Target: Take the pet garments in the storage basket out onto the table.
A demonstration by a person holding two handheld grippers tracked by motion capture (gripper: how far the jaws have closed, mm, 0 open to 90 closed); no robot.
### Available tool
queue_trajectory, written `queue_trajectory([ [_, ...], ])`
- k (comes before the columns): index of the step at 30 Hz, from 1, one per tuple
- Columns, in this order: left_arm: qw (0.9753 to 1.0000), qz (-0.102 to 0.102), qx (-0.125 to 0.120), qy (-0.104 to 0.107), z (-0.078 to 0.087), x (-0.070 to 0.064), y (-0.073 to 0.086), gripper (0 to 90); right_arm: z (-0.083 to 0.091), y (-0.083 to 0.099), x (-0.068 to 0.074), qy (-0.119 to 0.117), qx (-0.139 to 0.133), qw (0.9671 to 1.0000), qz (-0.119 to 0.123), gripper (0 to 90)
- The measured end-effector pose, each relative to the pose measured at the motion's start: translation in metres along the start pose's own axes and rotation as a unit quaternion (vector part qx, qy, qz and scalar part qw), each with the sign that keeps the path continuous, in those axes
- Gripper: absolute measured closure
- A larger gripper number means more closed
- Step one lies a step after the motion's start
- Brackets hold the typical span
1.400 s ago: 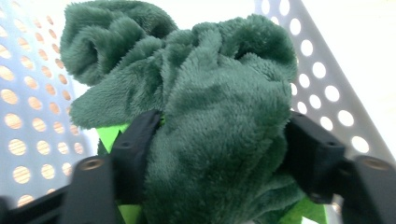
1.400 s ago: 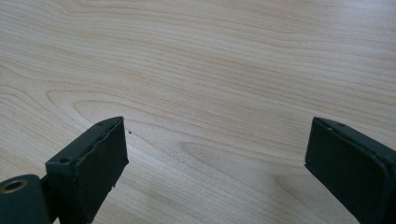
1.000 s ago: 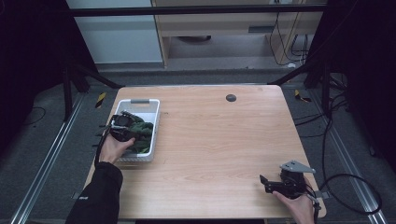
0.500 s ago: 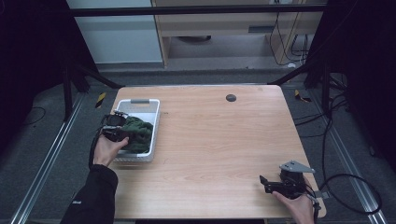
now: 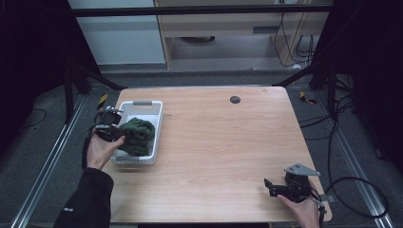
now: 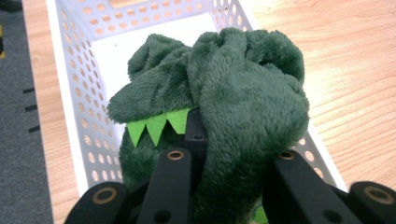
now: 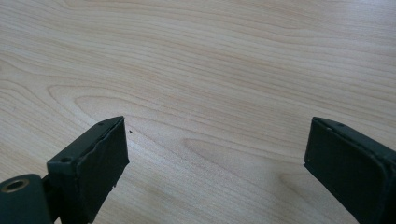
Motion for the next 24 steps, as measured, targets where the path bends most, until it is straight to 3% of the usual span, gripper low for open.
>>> queue_trajectory([
  [13, 0.9999, -0.01, 0.0, 0.002, 0.022, -0.006, -0.007, 77.1, 0.001, -0.001, 0.0, -0.002, 0.0, 1.0, 0.0, 6.1],
  [24, 0.9996, -0.02, -0.018, 0.003, 0.041, -0.013, -0.021, 77.1, 0.001, -0.001, 0.0, -0.003, 0.0, 1.0, 0.001, 6.1],
])
Point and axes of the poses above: each handheld gripper's, and its own axes: z roughly backward along the jaws, y roughly out of its underside, x roughly to its left, the point moved 8 cm from there along -z, roughly forward along the jaws, and after that the axes turned 13 degrees about y, right-handed, at the moved point
